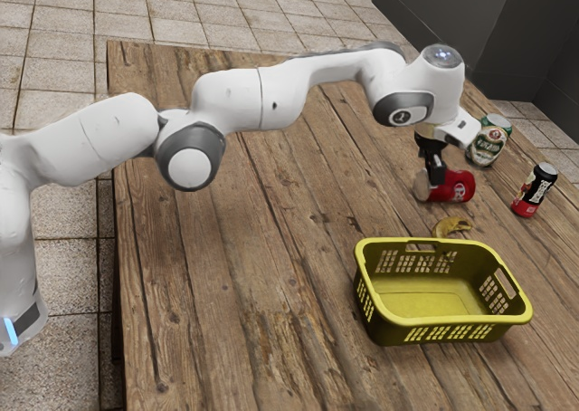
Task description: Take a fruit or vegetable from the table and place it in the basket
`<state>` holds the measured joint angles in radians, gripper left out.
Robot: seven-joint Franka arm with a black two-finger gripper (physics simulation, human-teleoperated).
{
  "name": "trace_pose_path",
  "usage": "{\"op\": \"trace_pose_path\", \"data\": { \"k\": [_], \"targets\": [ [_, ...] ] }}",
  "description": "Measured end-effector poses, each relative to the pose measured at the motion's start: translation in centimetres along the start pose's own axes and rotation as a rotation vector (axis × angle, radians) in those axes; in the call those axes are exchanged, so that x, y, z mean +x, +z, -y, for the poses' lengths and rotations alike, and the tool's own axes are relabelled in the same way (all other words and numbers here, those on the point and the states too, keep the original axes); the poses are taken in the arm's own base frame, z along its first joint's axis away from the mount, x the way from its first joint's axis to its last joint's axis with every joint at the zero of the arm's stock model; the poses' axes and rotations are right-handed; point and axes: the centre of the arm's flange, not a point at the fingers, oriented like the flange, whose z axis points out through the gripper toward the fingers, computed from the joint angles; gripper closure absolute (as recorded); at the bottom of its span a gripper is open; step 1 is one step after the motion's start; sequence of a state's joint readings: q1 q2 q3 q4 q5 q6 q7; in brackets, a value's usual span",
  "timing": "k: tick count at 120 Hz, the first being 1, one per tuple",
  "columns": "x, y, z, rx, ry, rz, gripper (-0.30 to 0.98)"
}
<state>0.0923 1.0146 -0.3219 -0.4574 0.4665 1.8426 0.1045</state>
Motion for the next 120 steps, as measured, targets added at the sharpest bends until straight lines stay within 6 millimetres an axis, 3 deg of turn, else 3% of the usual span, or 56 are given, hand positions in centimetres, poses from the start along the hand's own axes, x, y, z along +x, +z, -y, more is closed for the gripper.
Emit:
{"op": "trace_pose_path", "data": {
  "k": [13, 27, 45, 64, 86, 120],
  "targets": [
    [0.3, 0.9, 0.8, -0.012, -0.015, -0.072, 0.0],
    [1.2, 0.8, -0.9, -0.02, 0.009, -0.137, 0.0],
    [0.9, 0.5, -2.7, -0.025, -0.05, -0.056, 0.0],
    [0.2, 0.0, -5.1, -0.111, -0.215, 0.054, 0.0],
    [-0.3, 0.4, -5.9, -0.129, -0.429, 0.122, 0.0],
    [0.0, -1.1, -6.9, -0.119, -0.703, 0.139, 0.0]
  ]
}}
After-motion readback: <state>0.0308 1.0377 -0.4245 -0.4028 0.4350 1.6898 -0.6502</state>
